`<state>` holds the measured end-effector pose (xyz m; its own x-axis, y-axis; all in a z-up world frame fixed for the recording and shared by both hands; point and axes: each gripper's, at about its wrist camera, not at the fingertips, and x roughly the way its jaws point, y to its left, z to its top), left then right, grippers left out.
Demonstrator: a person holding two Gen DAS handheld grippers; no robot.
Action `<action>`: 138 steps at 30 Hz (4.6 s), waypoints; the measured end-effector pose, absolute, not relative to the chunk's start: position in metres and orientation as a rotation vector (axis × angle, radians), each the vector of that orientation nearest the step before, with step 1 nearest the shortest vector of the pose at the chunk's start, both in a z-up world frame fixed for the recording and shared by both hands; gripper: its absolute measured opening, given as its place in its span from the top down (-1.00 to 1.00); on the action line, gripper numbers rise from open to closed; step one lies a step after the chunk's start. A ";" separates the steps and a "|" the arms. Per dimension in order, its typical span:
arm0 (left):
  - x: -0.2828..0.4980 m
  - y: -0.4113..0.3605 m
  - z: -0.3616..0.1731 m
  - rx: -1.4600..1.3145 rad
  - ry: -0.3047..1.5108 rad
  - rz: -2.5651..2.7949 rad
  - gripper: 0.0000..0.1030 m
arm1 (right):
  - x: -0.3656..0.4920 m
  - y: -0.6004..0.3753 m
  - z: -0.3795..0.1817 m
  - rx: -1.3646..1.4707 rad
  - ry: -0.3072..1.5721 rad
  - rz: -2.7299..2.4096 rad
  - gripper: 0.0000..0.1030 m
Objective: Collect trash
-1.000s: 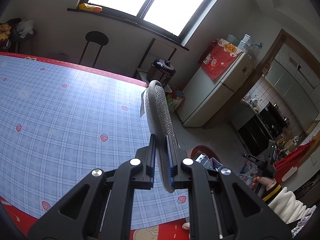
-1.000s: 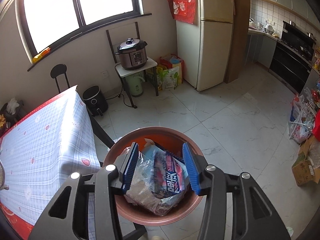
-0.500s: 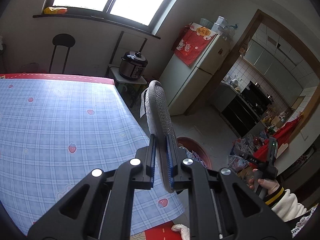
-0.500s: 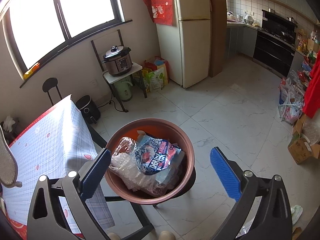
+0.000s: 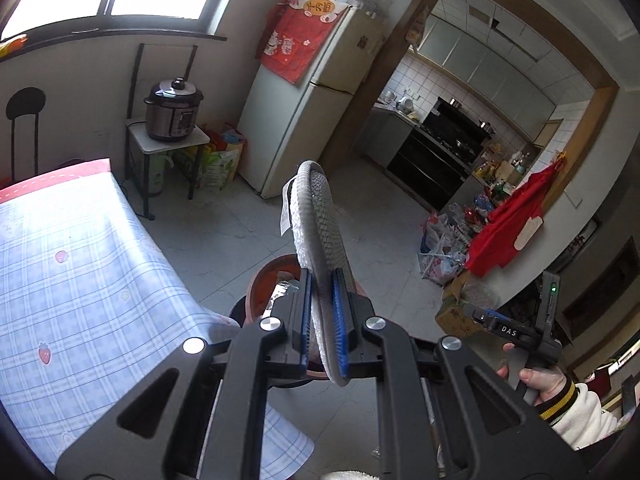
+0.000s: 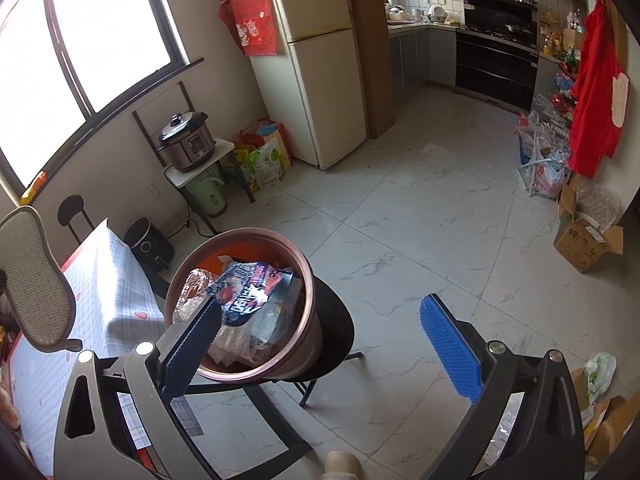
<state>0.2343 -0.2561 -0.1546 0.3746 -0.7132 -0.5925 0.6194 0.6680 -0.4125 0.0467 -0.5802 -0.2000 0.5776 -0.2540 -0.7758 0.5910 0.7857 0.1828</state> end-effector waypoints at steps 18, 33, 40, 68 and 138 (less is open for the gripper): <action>0.268 -0.404 -0.225 0.031 0.933 -0.974 0.73 | 0.000 -0.627 -0.215 0.489 0.848 -0.626 -0.90; 0.297 -0.399 -0.259 0.132 1.001 -0.864 0.72 | 0.013 -0.633 -0.224 0.497 0.873 -0.626 -0.90; 0.307 -0.408 -0.273 0.149 1.030 -0.895 -0.21 | 0.019 -0.630 -0.223 0.490 0.873 -0.619 -0.90; 0.265 -0.252 -0.159 0.088 0.815 -0.666 -0.89 | 0.079 -0.507 -0.143 0.304 0.809 -0.443 -0.90; 0.160 0.018 -0.089 -0.030 0.653 -0.179 -0.89 | 0.118 -0.286 -0.070 0.126 0.710 -0.217 -0.90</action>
